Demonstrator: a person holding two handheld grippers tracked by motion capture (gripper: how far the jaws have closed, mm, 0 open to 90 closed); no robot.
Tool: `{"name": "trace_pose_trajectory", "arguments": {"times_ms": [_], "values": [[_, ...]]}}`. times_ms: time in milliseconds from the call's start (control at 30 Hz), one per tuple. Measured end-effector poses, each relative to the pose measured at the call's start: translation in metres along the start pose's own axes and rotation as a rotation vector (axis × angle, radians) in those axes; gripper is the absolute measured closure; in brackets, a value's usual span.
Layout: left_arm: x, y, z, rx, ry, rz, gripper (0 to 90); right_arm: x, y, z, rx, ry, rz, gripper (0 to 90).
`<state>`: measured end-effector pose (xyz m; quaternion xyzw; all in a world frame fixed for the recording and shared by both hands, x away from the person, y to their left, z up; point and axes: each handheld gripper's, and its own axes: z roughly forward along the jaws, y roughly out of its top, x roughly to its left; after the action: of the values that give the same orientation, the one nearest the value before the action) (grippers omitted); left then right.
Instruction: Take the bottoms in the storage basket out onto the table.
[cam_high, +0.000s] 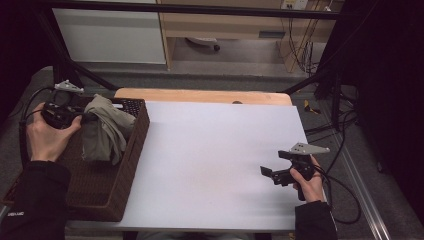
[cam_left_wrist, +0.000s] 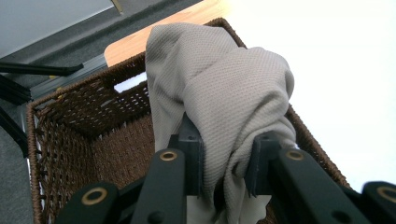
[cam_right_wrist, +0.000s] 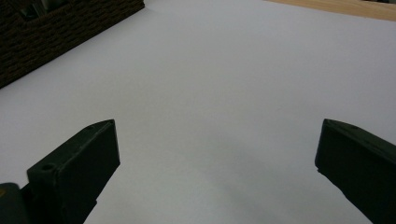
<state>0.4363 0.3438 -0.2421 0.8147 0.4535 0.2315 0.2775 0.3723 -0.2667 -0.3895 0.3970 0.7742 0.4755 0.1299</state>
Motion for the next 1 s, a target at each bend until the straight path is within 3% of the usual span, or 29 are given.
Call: {"name": "trace_pose_trajectory", "arguments": {"times_ms": [1000], "values": [[0.005, 0.002, -0.022, -0.006, -0.019, 0.01, 71.5, 0.0, 0.0, 0.001, 0.001, 0.0, -0.004, 0.4]]}}
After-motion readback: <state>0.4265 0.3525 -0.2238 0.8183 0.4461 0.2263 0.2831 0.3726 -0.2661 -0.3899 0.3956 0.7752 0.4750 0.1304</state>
